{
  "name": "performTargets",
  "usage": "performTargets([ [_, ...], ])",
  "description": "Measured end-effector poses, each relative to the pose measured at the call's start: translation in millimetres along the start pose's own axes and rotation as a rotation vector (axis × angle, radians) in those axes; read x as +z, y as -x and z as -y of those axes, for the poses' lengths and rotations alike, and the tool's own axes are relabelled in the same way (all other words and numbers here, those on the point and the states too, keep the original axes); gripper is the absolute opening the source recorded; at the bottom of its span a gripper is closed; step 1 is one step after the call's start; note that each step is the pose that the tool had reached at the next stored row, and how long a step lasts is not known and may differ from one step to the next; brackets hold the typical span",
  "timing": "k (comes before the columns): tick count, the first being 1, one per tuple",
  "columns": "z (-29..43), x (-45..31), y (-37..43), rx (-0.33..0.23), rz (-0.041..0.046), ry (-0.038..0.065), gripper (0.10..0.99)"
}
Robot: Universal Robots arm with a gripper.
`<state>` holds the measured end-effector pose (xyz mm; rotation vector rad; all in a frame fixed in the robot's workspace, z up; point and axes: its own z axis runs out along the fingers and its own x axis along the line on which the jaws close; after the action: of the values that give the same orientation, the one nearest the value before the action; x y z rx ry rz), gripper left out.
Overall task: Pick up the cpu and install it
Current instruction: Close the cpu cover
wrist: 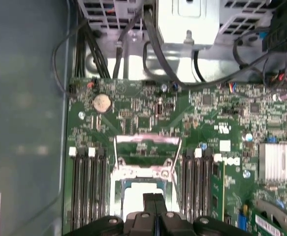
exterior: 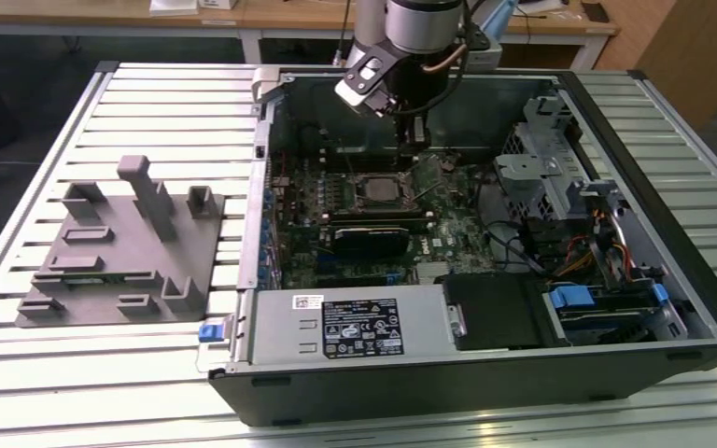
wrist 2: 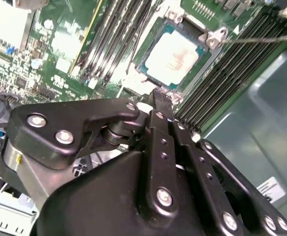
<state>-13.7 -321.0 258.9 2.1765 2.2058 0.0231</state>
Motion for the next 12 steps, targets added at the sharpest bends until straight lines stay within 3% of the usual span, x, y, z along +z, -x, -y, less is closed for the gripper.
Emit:
performTargets([
  [2, -10.1, 0.4, 0.1, 0.0, 0.0, 0.0, 0.106],
  [7, -11.4, -7.4, 0.2, 0.0, 0.0001, 0.0, 0.106],
  [12, -20.4, -7.0, 0.3, 0.0, 0.0, 0.0, 0.106],
])
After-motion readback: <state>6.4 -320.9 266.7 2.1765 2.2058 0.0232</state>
